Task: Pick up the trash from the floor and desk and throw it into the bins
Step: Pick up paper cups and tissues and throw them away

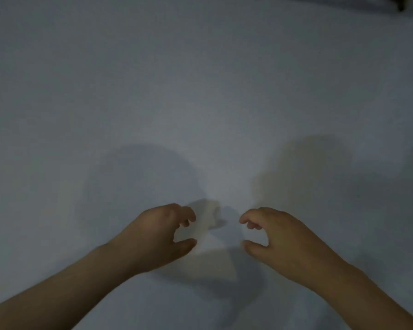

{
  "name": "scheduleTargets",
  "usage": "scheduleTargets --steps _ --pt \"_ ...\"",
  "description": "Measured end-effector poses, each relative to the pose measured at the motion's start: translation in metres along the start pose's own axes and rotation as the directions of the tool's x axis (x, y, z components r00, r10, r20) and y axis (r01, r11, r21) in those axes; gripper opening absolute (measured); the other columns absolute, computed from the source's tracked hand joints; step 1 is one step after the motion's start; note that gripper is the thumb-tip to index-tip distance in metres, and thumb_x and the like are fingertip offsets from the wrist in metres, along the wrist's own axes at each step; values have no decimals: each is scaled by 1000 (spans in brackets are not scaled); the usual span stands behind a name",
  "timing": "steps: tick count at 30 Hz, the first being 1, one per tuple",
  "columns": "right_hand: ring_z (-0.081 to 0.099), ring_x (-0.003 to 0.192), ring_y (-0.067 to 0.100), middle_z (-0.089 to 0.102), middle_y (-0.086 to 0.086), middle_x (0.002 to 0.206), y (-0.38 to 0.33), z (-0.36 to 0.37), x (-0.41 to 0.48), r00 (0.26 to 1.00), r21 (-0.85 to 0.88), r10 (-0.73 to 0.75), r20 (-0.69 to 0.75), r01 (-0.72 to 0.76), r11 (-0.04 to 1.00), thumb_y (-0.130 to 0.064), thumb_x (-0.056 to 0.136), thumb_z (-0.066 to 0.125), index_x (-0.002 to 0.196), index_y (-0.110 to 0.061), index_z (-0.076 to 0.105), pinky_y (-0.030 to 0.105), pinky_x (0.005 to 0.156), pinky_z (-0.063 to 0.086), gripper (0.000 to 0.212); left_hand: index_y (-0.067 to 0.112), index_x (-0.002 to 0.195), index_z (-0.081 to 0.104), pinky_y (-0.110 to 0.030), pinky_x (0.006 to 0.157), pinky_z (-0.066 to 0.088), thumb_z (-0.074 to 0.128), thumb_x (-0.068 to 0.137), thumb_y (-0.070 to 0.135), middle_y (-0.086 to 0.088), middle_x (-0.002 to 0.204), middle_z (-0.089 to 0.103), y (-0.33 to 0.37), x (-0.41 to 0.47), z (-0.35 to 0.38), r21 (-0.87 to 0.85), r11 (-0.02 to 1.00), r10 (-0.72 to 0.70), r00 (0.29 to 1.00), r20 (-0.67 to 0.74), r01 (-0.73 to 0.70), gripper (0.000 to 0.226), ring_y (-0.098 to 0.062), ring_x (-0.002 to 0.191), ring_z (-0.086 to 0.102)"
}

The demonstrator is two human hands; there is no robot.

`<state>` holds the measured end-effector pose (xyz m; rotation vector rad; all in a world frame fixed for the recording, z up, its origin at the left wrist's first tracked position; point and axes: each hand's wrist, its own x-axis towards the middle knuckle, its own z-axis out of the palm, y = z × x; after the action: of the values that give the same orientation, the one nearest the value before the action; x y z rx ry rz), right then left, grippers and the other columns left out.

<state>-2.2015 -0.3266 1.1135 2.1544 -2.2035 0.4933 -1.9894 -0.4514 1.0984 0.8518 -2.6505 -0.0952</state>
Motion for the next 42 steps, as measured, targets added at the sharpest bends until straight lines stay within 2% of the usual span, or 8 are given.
scheduleTargets --steps 8,16,19,22,25,31,35,42 --pt "51 107 0 54 -18 115 -144 16 45 907 99 -421 15 418 903 -41 89 58 122 -33 53 18 91 40 34 40 123 49 -2 71 37 56 86 55 23 112 54 -47 -150 -82 148 911 -371 921 -120 386 41 4 97 54" --pt "53 104 1 54 -18 113 -354 39 18 644 206 -765 -11 750 628 -45 89 56 122 -35 53 21 90 44 35 36 120 53 -6 77 40 60 84 50 21 109 56 -52 -366 -169 196 655 -677 682 -277 730 40 3 96 56" --pt "52 108 1 52 -18 116 -441 46 -22 515 269 -857 -31 830 489 -44 90 56 124 -35 51 21 91 44 36 32 117 58 -17 83 47 64 82 46 16 107 60 -33 -460 -201 182 538 -757 567 -325 823 38 -1 94 58" --pt "53 106 4 55 -14 116 -525 55 -74 375 328 -926 -37 880 343 -44 89 58 125 -31 53 24 91 45 39 34 113 58 -18 83 47 65 82 45 17 104 58 -4 -555 -228 166 412 -815 444 -371 896 34 0 93 57" --pt "55 103 6 53 -13 109 -601 67 -130 239 357 -970 -35 910 212 -42 87 60 122 -29 56 22 86 43 38 38 111 56 -7 76 42 62 84 47 24 100 54 30 -642 -242 184 267 -861 320 -396 946 30 6 91 53" --pt "56 99 9 57 -13 104 -718 84 -223 67 351 -996 -61 935 42 -55 76 48 108 -33 54 35 85 49 40 35 113 56 -8 74 40 61 84 49 21 106 57 88 -771 -256 103 20 -892 65 -448 994 32 4 97 54" --pt "51 90 7 50 -15 94 -777 90 -271 -73 375 -995 -65 923 -92 -46 82 57 101 -34 55 28 79 45 23 35 113 56 -16 83 45 61 84 50 20 106 57 113 -833 -261 42 -76 -871 -46 -489 996 33 4 96 54" --pt "48 98 1 49 -18 104 -871 117 -318 -234 409 -970 -66 880 -240 -47 88 54 119 -36 53 21 78 39 33 36 115 55 -18 85 46 60 84 51 20 107 57 115 -921 -269 -5 -226 -841 -198 -503 974 35 4 98 54"
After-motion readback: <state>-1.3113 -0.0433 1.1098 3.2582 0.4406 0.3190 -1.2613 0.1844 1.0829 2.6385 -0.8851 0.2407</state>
